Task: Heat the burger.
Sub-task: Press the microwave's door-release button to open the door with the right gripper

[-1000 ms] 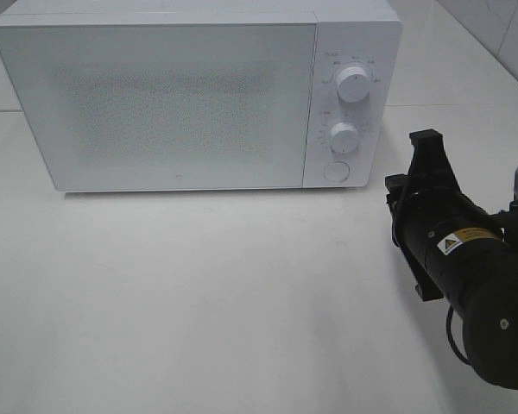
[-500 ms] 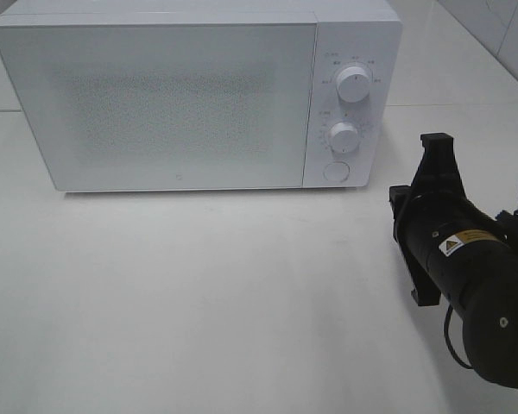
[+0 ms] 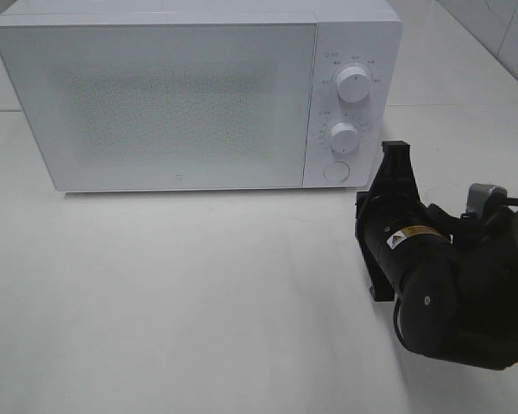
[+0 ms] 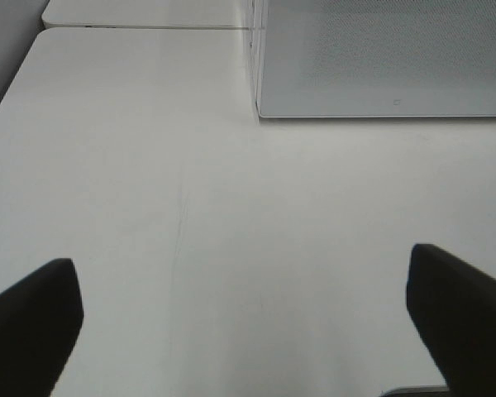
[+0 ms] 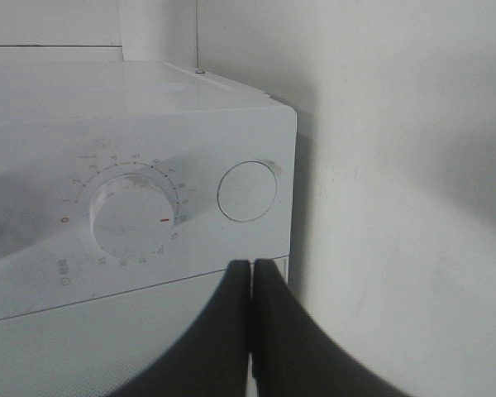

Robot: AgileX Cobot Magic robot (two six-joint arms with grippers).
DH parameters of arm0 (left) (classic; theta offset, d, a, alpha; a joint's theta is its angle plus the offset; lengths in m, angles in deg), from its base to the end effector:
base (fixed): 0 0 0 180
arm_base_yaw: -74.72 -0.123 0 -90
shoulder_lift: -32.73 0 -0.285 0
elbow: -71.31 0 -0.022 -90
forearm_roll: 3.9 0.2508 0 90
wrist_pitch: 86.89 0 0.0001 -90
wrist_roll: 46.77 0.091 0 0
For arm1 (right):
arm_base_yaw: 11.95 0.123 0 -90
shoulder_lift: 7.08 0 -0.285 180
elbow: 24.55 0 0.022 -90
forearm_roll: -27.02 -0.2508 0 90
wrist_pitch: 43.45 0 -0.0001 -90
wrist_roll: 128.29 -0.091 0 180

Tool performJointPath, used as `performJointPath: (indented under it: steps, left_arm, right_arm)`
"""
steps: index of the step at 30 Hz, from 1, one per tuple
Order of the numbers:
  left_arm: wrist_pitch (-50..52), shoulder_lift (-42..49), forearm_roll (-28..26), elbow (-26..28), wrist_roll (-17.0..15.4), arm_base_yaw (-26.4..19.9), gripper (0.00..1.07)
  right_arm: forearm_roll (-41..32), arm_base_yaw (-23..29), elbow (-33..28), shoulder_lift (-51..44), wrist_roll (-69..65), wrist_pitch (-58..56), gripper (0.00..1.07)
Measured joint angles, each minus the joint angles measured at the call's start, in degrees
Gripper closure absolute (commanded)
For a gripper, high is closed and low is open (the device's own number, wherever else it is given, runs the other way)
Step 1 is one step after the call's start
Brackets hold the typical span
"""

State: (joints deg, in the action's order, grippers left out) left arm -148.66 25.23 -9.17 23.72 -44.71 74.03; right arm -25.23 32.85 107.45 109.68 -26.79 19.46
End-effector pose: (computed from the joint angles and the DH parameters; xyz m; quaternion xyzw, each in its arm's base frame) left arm -0.0085 -0.0075 0.2808 0.0129 0.8510 -0.0333 0.5239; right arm 0.2397 0.1478 0.1142 0.5875 0.5503 0.4136 0.4253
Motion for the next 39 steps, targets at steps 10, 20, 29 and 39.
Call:
performJointPath:
  steps: [10,20,29,39]
  left_arm:
    - [0.0,0.0,0.0,0.0,0.0,0.0,0.07]
    - [0.0,0.0,0.0,0.0,0.0,0.0,0.07]
    - [0.0,0.0,0.0,0.0,0.0,0.0,0.07]
    - [0.0,0.0,0.0,0.0,0.0,0.0,0.07]
  right_arm:
    - [4.07,-4.47,6.3,2.86,0.17,-4.13,1.07]
    - [5.9,-7.79,11.8,6.7,0.63,-6.99,1.07]
    - [6.47,-8.54,15.36,9.68,1.09,-8.59,1.07]
    - [6.47,-9.22,18.28,12.26,1.66,-9.0,1.07]
